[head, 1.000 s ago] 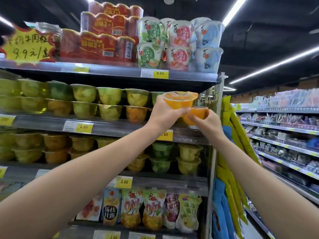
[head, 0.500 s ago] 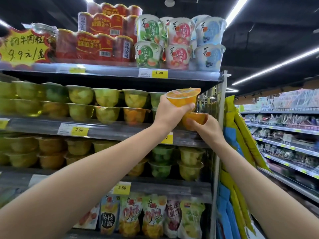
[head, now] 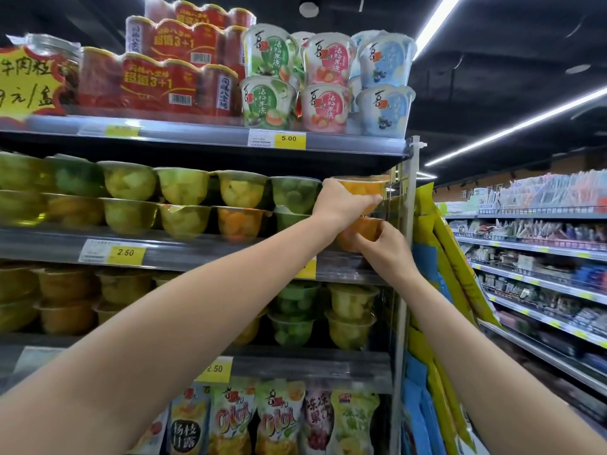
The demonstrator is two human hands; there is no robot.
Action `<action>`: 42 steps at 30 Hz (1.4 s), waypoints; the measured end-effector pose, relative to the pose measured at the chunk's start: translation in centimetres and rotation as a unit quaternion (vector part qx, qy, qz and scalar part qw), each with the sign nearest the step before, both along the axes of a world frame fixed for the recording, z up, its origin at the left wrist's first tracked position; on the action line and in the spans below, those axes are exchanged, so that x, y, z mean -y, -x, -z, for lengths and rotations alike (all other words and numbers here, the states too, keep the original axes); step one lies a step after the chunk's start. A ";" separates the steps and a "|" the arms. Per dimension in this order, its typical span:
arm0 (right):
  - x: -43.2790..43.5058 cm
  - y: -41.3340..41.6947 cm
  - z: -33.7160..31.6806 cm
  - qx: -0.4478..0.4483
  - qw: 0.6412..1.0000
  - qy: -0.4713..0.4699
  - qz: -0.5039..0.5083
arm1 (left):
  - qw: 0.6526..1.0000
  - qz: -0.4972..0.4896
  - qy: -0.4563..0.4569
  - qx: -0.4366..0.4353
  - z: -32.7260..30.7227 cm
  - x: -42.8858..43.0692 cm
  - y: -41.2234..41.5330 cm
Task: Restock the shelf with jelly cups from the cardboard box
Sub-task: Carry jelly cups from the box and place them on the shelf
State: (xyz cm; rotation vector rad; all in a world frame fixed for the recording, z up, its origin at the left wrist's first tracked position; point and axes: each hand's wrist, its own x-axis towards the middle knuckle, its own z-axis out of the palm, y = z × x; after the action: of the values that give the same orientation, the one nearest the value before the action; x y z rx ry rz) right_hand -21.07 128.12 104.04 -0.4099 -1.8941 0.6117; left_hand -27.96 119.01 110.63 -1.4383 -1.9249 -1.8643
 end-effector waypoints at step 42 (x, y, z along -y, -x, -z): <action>1.0 -0.9 0.0 -0.008 0.999 -0.033 -0.015 | 0.975 -0.055 0.100 -0.192 4.8 3.8 -0.1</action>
State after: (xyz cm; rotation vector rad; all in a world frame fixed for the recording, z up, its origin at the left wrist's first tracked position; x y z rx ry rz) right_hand -20.20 127.12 104.07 -0.3334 -1.9033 0.5703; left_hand -27.84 115.17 105.83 -1.5686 -1.9861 -1.2585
